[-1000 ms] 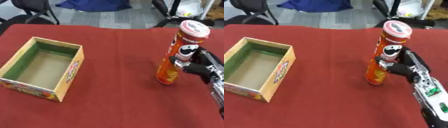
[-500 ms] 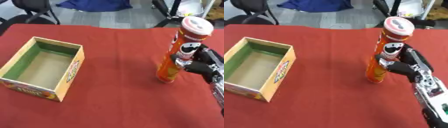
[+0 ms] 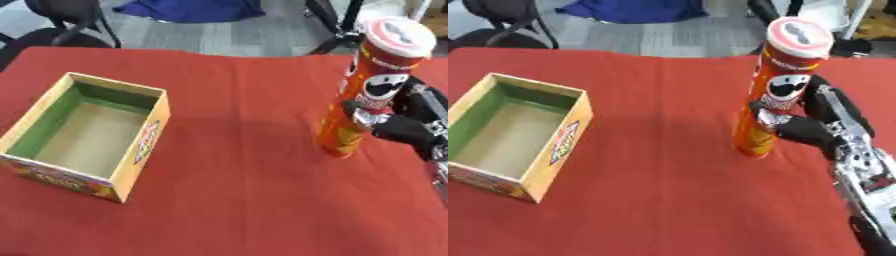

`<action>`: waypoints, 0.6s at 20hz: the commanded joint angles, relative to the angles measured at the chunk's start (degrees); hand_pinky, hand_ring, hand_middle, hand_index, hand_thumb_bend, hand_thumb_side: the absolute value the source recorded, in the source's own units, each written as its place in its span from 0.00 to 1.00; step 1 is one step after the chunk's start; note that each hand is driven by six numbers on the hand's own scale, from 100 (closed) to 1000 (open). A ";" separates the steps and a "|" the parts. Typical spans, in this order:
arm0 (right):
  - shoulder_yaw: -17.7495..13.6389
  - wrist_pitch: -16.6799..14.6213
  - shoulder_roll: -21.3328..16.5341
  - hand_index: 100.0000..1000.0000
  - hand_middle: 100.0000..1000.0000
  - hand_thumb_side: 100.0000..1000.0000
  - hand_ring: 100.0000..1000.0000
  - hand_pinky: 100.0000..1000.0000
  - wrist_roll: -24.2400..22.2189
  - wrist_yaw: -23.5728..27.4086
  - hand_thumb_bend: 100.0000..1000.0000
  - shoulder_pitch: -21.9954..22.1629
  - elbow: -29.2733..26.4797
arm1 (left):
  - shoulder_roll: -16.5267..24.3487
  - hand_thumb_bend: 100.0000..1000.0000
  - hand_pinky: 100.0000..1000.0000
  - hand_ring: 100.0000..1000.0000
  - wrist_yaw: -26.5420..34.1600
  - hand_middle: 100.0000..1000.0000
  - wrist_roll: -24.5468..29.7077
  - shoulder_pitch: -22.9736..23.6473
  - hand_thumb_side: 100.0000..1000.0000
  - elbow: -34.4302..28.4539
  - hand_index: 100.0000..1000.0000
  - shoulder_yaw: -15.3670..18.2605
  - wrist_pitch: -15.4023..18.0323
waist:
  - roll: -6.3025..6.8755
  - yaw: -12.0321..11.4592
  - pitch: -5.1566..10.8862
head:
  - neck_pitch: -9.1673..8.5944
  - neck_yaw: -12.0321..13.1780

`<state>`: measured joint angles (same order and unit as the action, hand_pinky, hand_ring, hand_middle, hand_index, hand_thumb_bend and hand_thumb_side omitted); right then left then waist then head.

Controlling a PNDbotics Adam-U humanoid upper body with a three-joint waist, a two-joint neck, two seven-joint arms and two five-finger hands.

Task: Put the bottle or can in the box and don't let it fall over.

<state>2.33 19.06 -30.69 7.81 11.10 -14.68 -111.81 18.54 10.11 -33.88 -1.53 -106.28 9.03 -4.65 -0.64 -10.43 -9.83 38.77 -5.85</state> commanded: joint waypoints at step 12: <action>5.52 7.08 -2.85 0.42 0.26 0.00 0.77 1.00 -4.44 6.41 0.00 -15.66 -0.56 | 1.49 0.88 0.68 0.80 -0.21 0.65 0.41 -0.16 0.82 -0.78 0.66 -0.15 0.06 | -0.83 -1.47 2.28 | 1.42 -0.09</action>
<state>7.82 25.63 -32.51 3.46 16.60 -29.19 -112.12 18.59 10.11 -33.68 -1.50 -106.28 8.92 -4.66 -1.55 -11.91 -8.48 39.77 -5.88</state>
